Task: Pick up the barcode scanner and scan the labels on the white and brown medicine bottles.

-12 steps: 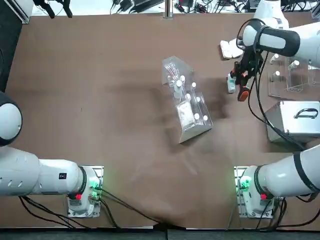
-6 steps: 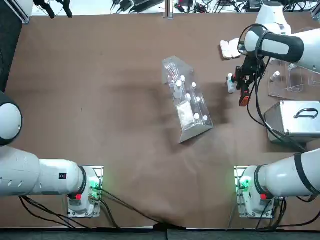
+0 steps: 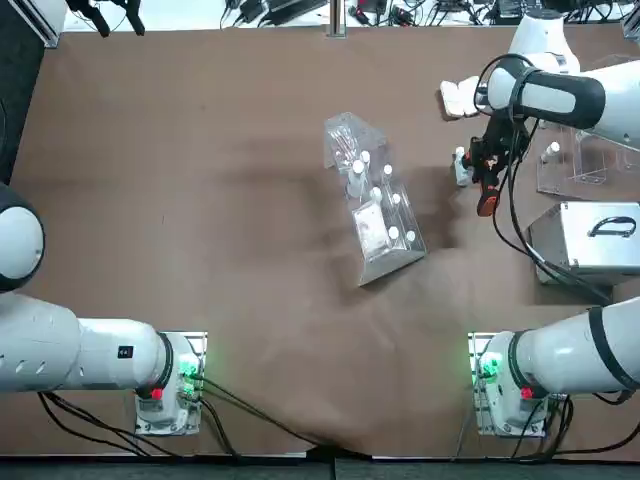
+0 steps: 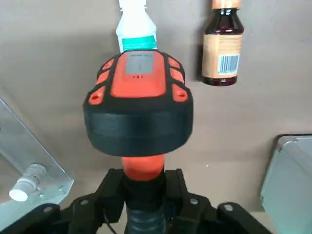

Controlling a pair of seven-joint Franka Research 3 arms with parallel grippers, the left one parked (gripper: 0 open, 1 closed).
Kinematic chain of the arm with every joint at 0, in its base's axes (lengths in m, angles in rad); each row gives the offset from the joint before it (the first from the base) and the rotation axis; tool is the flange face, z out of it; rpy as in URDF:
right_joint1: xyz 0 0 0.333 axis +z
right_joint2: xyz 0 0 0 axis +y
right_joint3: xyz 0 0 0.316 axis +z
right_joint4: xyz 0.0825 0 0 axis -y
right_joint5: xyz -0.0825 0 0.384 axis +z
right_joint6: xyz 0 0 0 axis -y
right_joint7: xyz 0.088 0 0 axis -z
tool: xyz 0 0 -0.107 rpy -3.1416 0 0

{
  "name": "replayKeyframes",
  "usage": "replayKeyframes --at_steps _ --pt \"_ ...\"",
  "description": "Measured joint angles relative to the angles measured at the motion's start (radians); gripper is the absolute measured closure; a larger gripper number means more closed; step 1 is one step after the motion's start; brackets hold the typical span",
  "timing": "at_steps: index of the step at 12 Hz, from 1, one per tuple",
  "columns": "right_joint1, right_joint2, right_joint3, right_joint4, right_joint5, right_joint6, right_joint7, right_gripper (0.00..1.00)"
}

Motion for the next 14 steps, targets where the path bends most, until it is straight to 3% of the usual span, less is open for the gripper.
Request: replayKeyframes --at_steps 5,9,14 --pt "-0.037 -0.003 -0.002 0.045 -0.002 -0.025 -0.013 0.57" --pt "-0.163 0.002 -0.007 0.055 -0.014 -0.035 -0.162 0.57" --pt "-0.235 0.022 -0.008 0.054 -0.026 -0.041 -0.24 0.57"
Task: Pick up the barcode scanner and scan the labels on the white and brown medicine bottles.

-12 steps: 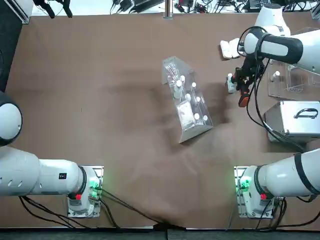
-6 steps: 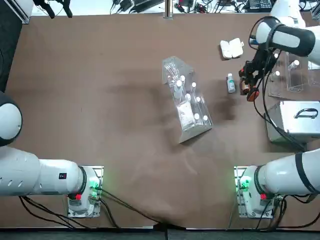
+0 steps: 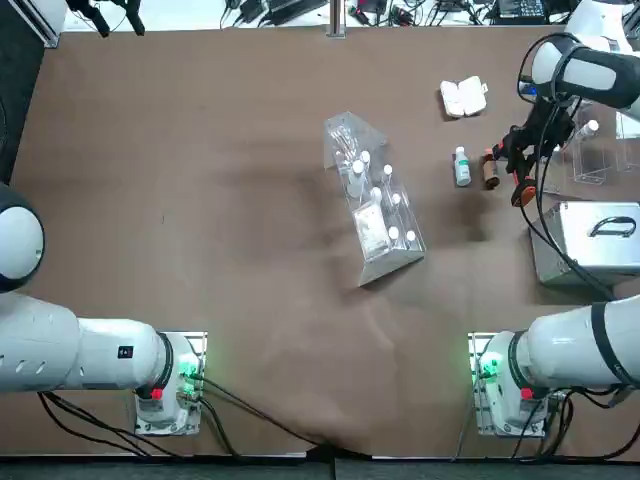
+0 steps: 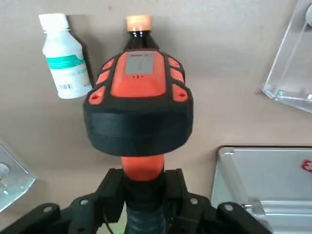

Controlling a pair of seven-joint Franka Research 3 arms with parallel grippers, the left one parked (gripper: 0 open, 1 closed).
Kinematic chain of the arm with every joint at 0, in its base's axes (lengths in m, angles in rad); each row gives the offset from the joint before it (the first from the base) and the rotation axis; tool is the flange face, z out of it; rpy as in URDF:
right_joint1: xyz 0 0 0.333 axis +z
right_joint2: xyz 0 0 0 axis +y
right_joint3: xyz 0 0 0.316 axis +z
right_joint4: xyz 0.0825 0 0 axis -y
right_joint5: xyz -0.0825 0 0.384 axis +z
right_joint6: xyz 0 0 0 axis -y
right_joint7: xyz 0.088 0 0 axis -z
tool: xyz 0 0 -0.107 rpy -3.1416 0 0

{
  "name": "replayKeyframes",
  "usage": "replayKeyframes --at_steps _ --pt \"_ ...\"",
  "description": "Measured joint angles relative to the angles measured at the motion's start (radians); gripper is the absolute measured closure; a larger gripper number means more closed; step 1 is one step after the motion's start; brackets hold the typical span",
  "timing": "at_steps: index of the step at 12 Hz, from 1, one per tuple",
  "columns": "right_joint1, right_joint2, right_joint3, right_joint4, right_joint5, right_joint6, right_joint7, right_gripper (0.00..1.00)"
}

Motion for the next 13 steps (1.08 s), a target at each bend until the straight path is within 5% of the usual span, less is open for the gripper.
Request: replayKeyframes --at_steps 13 --pt "0.001 0.029 0.019 0.044 0.016 -0.033 -0.049 0.57"
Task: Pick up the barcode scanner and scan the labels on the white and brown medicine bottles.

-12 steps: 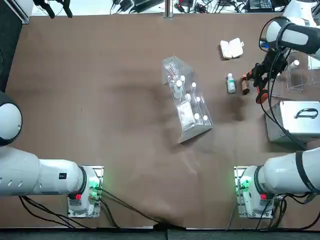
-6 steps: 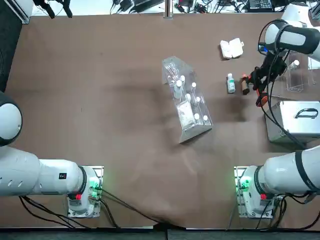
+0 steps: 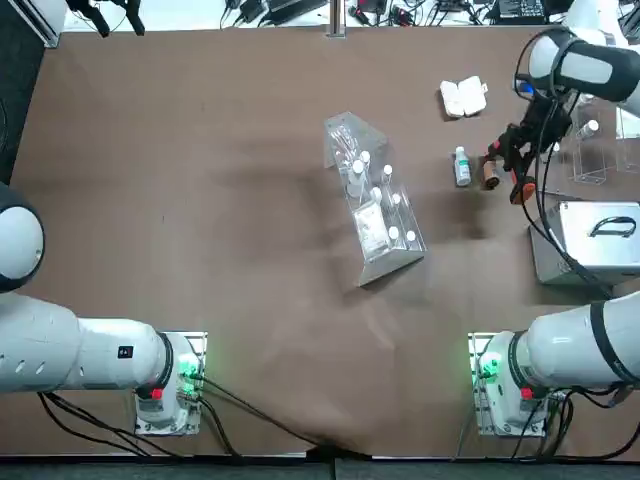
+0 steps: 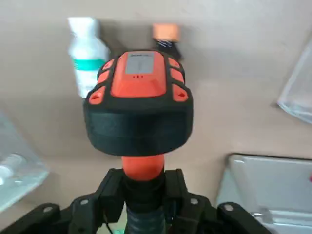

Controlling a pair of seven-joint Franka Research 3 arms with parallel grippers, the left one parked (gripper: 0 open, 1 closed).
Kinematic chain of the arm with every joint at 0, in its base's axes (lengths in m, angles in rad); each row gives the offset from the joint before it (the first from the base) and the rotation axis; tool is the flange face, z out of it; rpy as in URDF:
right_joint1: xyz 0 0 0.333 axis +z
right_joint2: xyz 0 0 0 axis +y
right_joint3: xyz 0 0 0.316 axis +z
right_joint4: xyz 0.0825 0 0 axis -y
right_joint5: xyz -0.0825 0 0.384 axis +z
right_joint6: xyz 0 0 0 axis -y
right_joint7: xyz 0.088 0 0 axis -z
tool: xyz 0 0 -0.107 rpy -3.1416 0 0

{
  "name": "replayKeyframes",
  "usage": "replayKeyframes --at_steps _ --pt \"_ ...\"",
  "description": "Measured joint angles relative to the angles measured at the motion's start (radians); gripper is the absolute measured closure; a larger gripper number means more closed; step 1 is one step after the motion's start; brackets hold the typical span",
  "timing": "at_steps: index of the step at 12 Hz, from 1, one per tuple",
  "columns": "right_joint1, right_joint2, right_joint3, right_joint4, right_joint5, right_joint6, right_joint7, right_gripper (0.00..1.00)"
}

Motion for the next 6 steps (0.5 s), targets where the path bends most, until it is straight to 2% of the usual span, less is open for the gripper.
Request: replayKeyframes --at_steps 2,3,6 --pt "0.037 -0.003 0.014 0.04 0.046 -0.013 0.027 0.57" --pt "0.101 -0.004 0.022 0.063 0.068 -0.009 0.082 0.57" --pt "0.205 0.018 0.027 0.066 0.072 0.053 0.201 0.57"
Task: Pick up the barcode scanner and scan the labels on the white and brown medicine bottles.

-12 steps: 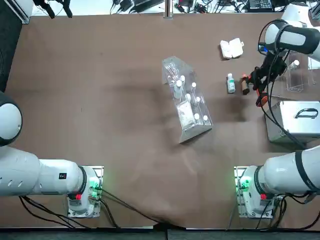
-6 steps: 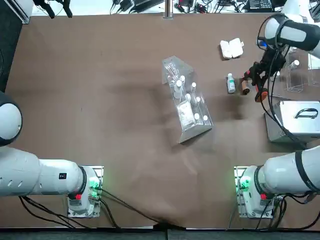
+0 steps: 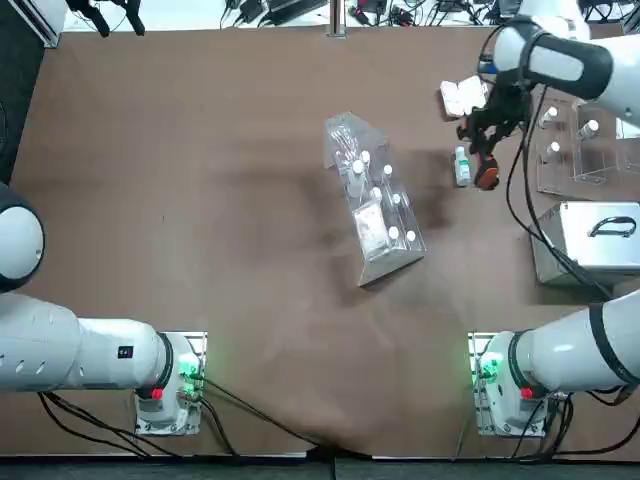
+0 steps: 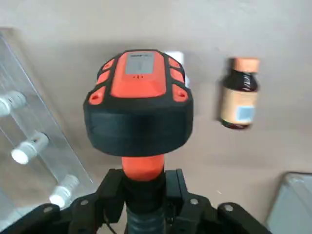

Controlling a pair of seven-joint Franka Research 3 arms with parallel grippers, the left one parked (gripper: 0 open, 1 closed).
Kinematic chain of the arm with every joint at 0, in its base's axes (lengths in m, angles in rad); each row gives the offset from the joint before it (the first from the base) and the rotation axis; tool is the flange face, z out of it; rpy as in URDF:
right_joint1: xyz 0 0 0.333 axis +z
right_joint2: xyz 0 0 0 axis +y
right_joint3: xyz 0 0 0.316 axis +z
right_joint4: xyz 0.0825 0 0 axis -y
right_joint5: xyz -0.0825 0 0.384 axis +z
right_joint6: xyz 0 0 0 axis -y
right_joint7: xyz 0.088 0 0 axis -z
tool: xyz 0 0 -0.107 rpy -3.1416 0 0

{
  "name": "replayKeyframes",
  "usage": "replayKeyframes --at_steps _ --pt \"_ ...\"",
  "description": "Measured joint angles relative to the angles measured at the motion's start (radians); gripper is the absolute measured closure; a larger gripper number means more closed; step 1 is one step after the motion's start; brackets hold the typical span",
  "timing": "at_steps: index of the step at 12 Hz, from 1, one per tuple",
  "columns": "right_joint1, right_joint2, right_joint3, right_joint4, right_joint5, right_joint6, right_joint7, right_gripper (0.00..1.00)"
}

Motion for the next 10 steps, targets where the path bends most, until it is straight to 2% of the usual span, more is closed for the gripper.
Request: replayKeyframes --at_steps 5,10 --pt "0.131 0.105 0.002 -0.001 0.0 0.176 0.164 0.57" --pt "0.188 0.147 0.002 -0.026 0.0 0.306 0.231 0.57"
